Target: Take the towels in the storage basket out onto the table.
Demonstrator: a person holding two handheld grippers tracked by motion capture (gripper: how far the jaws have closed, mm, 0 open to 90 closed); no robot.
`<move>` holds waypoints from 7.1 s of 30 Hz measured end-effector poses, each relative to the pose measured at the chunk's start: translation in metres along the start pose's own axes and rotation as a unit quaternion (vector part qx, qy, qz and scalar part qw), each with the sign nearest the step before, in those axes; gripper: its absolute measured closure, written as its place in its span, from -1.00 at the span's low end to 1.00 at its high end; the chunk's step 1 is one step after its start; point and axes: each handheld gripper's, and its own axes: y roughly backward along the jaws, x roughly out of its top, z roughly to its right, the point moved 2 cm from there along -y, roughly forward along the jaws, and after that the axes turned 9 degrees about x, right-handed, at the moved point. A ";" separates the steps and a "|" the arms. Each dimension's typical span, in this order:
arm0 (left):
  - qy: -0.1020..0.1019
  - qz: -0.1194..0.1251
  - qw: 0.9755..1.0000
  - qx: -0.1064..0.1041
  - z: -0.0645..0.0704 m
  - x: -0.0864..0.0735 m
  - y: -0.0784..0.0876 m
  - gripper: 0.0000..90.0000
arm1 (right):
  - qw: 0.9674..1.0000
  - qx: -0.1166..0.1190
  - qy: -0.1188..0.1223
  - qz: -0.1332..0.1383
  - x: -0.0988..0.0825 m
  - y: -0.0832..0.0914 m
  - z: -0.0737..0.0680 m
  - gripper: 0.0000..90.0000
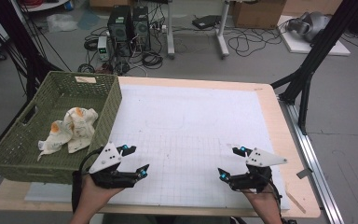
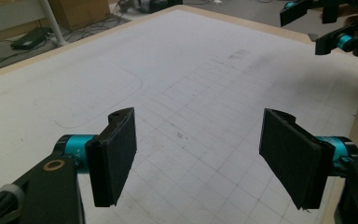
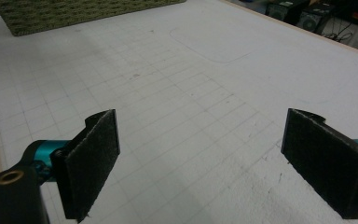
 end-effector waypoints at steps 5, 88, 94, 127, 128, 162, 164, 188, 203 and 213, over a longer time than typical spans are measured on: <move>-0.002 0.000 1.000 -0.009 -0.007 0.013 0.009 -0.37 | 1.000 0.000 0.001 0.000 0.000 -0.001 0.000 -0.76; 0.075 -0.128 0.971 0.190 -0.227 -0.016 0.049 -0.33 | 1.000 0.003 0.002 0.001 -0.002 -0.001 0.007 -0.76; 0.077 -0.159 0.966 0.188 -0.230 -0.016 0.045 -0.15 | 1.000 0.005 0.002 0.000 -0.001 -0.002 0.007 -0.76; 0.078 -0.113 0.976 0.171 -0.227 -0.001 0.067 0.91 | 1.000 0.007 0.005 -0.001 -0.001 -0.004 0.007 -0.76; 0.080 -0.106 0.976 0.171 -0.227 0.000 0.070 0.91 | 1.000 0.007 0.004 0.000 -0.001 -0.004 0.007 -0.76; 0.041 0.039 0.989 0.139 -0.198 0.080 0.120 0.92 | 1.000 0.010 0.005 -0.005 -0.001 -0.007 0.008 -0.76; 0.030 0.044 0.990 0.128 -0.188 0.091 0.117 0.92 | 1.000 0.009 0.006 -0.005 -0.001 -0.007 0.008 -0.76; -0.015 0.051 0.998 -0.018 -0.077 0.120 0.021 0.92 | 1.000 0.015 0.011 -0.005 0.000 -0.008 0.007 -0.76; 0.017 0.011 0.998 -0.066 -0.045 0.080 -0.063 0.91 | 1.000 0.021 0.015 -0.011 0.001 -0.013 0.005 -0.76; 0.030 -0.020 0.997 -0.070 -0.039 0.054 -0.115 0.88 | 0.999 0.029 0.016 -0.016 0.003 -0.024 0.004 -0.76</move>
